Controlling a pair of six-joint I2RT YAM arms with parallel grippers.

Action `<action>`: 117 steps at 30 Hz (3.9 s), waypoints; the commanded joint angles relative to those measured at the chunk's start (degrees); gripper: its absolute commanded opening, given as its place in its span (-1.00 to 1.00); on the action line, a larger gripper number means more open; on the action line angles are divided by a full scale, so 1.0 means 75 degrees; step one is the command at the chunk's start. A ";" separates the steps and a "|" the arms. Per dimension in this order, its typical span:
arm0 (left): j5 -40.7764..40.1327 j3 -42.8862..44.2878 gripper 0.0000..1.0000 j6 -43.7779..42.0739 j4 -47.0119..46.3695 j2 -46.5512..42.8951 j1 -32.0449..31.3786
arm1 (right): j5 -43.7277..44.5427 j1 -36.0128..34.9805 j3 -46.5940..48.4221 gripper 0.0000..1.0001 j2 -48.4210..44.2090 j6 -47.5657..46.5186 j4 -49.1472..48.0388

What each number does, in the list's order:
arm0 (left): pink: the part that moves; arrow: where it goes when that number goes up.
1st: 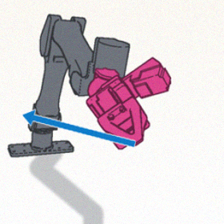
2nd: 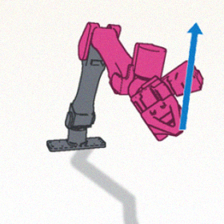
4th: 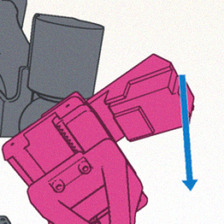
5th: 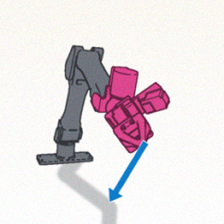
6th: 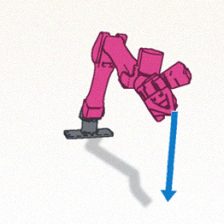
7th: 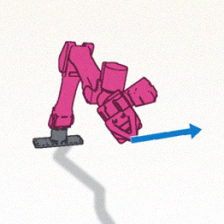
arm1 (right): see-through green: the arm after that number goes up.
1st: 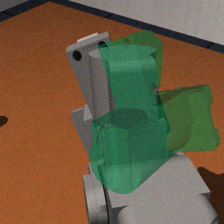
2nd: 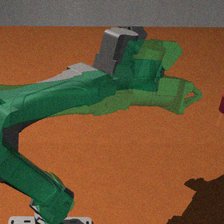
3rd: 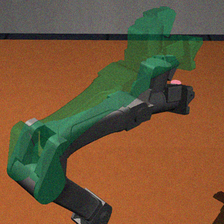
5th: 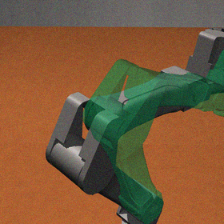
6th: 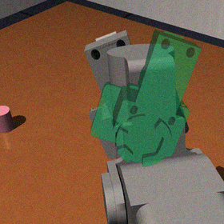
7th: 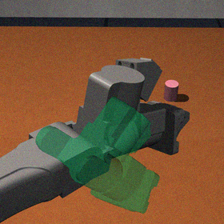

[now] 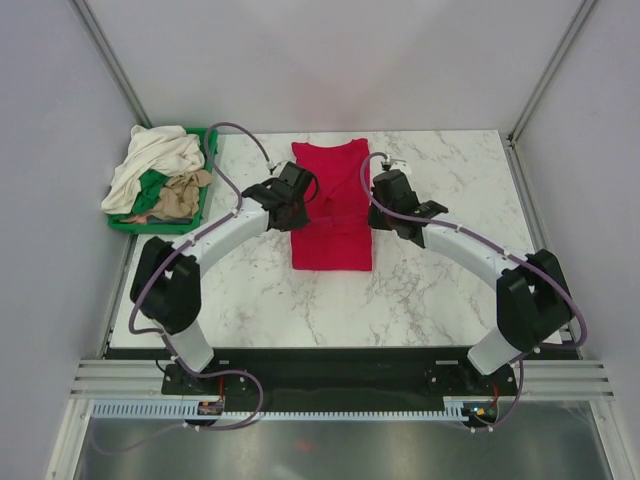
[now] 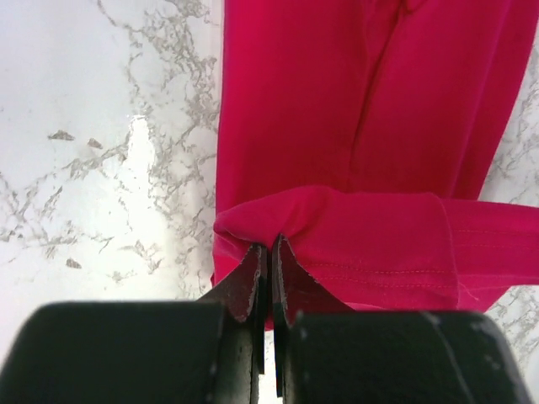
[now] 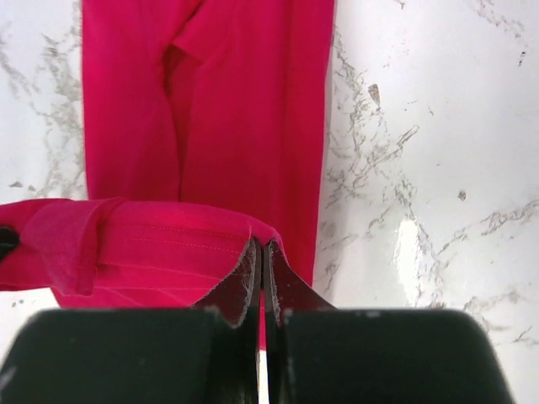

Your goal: Fold and stack the t-shirts

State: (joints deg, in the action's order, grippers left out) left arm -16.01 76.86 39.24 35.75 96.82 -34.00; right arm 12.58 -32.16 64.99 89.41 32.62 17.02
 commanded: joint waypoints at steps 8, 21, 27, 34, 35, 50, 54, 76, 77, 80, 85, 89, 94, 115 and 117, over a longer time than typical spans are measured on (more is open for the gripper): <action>0.0646 0.1516 -0.96 -0.1224 0.0003 0.1340 0.0607 | -0.0692 0.0678 0.0967 -1.00 0.1297 -0.0728 -0.0253; 0.1524 0.3261 0.12 -0.1799 0.0260 0.3038 0.1227 | -0.1536 0.1405 0.2967 -0.15 0.3124 -0.0870 0.0168; 0.1713 0.5126 0.99 -0.1998 0.1292 0.3287 0.1498 | -0.2310 0.1850 0.3862 0.66 0.3326 -0.1150 0.0497; 0.1712 0.2920 0.93 -0.1600 0.0720 0.1437 0.1486 | -0.2940 0.1968 0.1335 0.56 0.1326 -0.0741 -0.0543; 0.1829 0.2518 0.88 -0.1495 0.0486 0.0971 0.1475 | -0.3047 0.1840 0.0936 0.51 0.1124 -0.0624 -0.1080; 0.2100 -0.2418 0.31 -0.0745 -0.1343 -0.1891 0.0467 | -0.2907 0.0187 0.1456 0.12 0.2831 -0.0716 -0.1133; 0.2088 -0.3344 0.32 -0.0685 -0.1322 -0.3261 0.0455 | -0.2884 0.0175 0.1927 0.11 0.3418 -0.0822 -0.0921; 0.1513 -0.4037 0.51 -0.1026 0.0378 -0.6229 0.0455 | -0.1256 0.0830 0.8033 0.38 0.6010 -0.1396 0.1645; 0.1502 -0.4060 0.54 -0.1002 0.0367 -0.6206 0.0455 | -0.1186 0.0889 0.7813 0.40 0.5672 -0.1443 0.1622; 0.1397 -0.4201 0.64 -0.0873 0.0215 -0.6031 0.0455 | -0.0986 0.1030 0.6600 0.48 0.4655 -0.1502 0.1295; 0.1701 -0.4225 0.68 -0.0698 -0.0802 -0.5106 0.0455 | -0.1149 0.1066 0.3750 0.52 0.2860 -0.1268 0.0266; 0.1654 -0.3991 0.68 -0.0627 -0.1683 -0.4110 0.0466 | -0.1664 0.1066 0.1151 0.53 0.1547 -0.0753 -0.0475; 0.1841 -0.3616 0.67 -0.0581 -0.2621 -0.2729 0.0525 | -0.3035 0.1066 -0.0823 0.47 0.0912 0.0031 -0.1504; 0.2521 -0.4177 0.46 0.0240 -0.4508 -0.1120 0.0877 | -0.2884 0.0796 -0.3251 -0.05 0.0431 0.0408 -0.2702; 0.2545 -0.4212 0.43 0.0275 -0.4614 -0.1038 0.0877 | -0.2884 0.0808 -0.3287 -0.14 0.0466 0.0420 -0.2714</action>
State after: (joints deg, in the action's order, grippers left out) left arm 2.15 46.11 38.98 4.97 87.94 -27.64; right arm -9.61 -25.91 42.00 92.99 35.42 -4.56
